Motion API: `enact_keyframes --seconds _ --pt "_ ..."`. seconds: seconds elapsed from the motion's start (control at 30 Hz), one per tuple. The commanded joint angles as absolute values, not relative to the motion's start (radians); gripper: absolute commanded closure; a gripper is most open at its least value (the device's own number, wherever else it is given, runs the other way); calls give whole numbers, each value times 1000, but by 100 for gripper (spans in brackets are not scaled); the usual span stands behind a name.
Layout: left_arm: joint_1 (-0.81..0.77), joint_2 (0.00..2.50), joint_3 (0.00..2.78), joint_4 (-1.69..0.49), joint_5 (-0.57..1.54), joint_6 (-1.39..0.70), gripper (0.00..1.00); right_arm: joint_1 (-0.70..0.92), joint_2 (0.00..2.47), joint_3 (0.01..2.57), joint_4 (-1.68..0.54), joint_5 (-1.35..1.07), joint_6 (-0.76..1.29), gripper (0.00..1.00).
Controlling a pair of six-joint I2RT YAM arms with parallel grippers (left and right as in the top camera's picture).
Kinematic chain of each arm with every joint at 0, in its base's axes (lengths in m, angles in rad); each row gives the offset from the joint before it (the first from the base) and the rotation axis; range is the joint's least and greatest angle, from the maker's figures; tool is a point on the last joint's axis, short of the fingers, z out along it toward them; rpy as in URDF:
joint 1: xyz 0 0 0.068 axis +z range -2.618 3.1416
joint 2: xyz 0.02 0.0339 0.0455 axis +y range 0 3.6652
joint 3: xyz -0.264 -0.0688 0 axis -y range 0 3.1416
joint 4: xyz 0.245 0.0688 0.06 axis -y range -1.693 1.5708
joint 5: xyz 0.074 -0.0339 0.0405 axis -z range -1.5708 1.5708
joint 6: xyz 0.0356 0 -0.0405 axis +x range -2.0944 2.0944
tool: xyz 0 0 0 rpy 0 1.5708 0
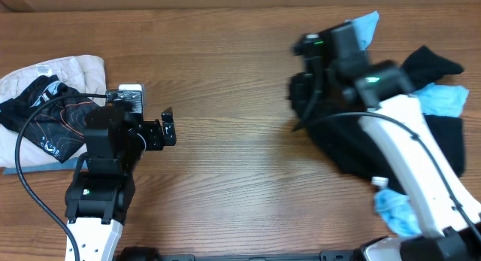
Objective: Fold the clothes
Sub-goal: 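Reach the right gripper into the right heap and grasp the black shirt, then drag the black shirt left and grasp its edge with the left gripper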
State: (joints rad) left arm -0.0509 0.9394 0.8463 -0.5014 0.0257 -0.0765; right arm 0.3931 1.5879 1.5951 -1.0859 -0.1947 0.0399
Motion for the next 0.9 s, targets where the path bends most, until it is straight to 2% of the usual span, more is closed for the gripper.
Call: enact_keyframes --seconds 0.0,0.23,0.37,0.4,0.5,0.53,0.57,0.6,0.87 --pt "-55 943 874 -498 35 -94 0 482 1662 1589 -1005 -226 26 96" --pt "-55 947 874 -497 35 -94 0 551 1810 1589 -867 -227 26 96" --pt "-55 958 874 -497 58 -94 2 547 1814 1598 -853 -220 26 95" --pt "-55 962 874 -497 72 -93 2 542 1809 1610 -863 -214 26 87" --pt "-55 979 874 -496 104 -93 0 511 1776 1647 -907 -200 35 56" --pt "-55 987 874 -496 110 -93 0 496 1760 1659 -923 -200 38 37" --pt "-55 994 874 -496 122 -93 0 475 1741 1673 -941 -200 40 14" --pt "-55 1004 874 -496 140 -93 0 451 1720 1686 -957 -199 54 0" --pt "-126 1129 874 -447 219 -94 0 200 1551 1702 -1090 -204 131 0"
